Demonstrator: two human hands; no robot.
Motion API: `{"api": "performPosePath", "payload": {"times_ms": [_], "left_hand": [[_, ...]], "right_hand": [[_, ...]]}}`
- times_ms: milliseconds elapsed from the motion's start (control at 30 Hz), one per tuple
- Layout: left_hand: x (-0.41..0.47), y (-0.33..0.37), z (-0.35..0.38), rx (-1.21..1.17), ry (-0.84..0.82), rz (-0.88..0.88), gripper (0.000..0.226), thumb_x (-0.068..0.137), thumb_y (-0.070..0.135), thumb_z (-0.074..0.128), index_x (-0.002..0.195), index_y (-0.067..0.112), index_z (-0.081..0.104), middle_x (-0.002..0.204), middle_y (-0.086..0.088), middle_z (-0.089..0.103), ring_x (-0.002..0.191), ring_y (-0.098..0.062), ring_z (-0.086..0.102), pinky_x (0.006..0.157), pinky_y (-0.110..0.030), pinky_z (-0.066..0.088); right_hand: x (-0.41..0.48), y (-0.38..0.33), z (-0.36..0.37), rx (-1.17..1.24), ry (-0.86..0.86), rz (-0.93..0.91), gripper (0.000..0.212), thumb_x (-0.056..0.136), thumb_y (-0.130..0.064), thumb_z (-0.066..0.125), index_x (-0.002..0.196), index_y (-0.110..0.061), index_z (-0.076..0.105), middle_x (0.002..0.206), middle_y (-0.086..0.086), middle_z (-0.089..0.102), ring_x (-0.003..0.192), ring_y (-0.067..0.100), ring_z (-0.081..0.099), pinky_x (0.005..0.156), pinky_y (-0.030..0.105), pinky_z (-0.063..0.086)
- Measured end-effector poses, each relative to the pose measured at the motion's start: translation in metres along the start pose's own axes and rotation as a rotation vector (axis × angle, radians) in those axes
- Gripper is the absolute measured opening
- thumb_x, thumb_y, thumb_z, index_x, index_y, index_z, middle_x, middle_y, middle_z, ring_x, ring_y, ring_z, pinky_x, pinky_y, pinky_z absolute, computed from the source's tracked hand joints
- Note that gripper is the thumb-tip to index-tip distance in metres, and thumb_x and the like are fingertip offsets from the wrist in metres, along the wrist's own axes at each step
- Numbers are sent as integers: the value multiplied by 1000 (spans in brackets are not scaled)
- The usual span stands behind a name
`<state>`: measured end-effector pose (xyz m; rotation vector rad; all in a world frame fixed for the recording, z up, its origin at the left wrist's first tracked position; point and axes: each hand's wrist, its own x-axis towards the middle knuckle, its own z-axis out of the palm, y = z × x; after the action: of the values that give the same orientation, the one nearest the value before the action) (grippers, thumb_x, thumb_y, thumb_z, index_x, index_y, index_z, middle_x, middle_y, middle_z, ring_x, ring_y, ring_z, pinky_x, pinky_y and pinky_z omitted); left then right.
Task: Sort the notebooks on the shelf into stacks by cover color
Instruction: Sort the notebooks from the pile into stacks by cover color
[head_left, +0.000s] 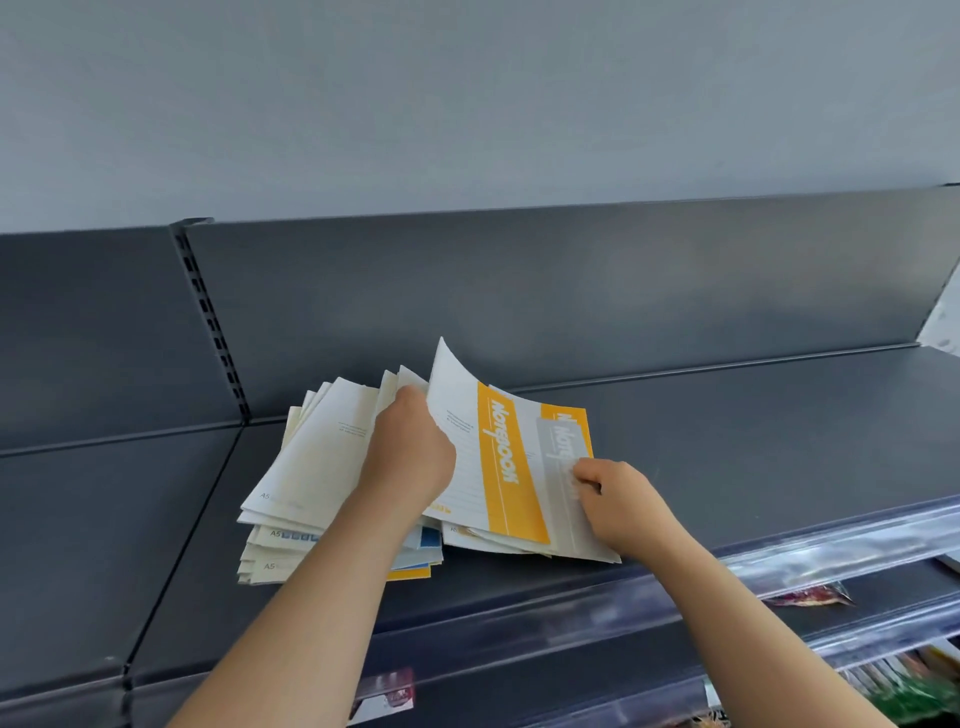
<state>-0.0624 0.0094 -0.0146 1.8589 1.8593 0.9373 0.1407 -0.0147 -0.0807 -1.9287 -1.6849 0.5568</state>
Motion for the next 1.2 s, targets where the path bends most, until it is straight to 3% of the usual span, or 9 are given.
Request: {"api": "performPosePath", "payload": {"times_ms": [233,333,400,600,733,800,933,1100,1200], "left_hand": [[-5,4,-3,15,-72,-25,10,89,9,57,93,9,47,82,1,51,59,-10,47,36,-15,27],[-8,5,-1,27,-85,-24,19,87,10,63,96,11,46,83,3,50,63,-8,46,42,-16,31],[-10,6,1,30,-101,-19,25,85,12,67,96,13,45,87,3,51,64,-6,46,46,-18,34],[-7,4,3,2,-155,-75,13,84,6,61,96,11,56,96,-1,64,77,-15,60,57,-27,51],[-8,7,-8,-62,-149,-67,17,88,0,48,100,10,55,95,-2,62,76,-17,58,50,-25,42],[-7,9,-15,-60,-91,-64,20,88,-2,44,104,7,52,97,-5,60,71,-14,53,48,-23,36],[-6,6,-22,-14,-34,-48,22,88,-4,41,107,2,51,86,-5,54,59,-10,43,41,-17,27],[-13,0,-23,-97,-49,-40,21,90,-3,42,101,7,56,88,-2,60,61,-10,47,43,-17,30],[-18,-1,-26,-216,-52,-31,23,91,1,46,108,13,57,103,2,64,78,-11,57,50,-19,37]], "right_hand": [[-5,-1,4,76,-69,-33,27,92,-5,29,79,-8,53,82,11,56,65,16,42,56,24,33],[-6,-4,2,139,-112,-5,36,100,-13,29,105,-19,64,105,0,58,86,18,52,70,25,40],[-8,-7,-1,169,-136,21,37,102,-17,29,124,-24,59,115,-8,50,100,19,50,81,27,40],[-5,-5,-8,180,-63,53,40,100,-8,28,126,-17,57,113,1,55,96,22,55,77,31,46],[0,-5,-11,145,-73,80,46,98,-4,28,138,-18,47,135,5,50,108,24,52,75,21,41],[1,-9,-11,136,-85,83,47,97,-4,29,138,-20,47,136,5,51,106,25,53,70,22,42],[-1,-20,-11,134,-98,73,44,99,-7,31,136,-20,49,141,3,47,124,26,46,92,28,41],[-13,-35,-13,207,-80,45,36,98,-18,43,129,-3,52,130,14,57,111,33,56,92,40,47],[-16,-44,-10,369,-84,31,42,96,-26,51,135,-10,48,117,0,61,96,15,56,82,25,43]]}}
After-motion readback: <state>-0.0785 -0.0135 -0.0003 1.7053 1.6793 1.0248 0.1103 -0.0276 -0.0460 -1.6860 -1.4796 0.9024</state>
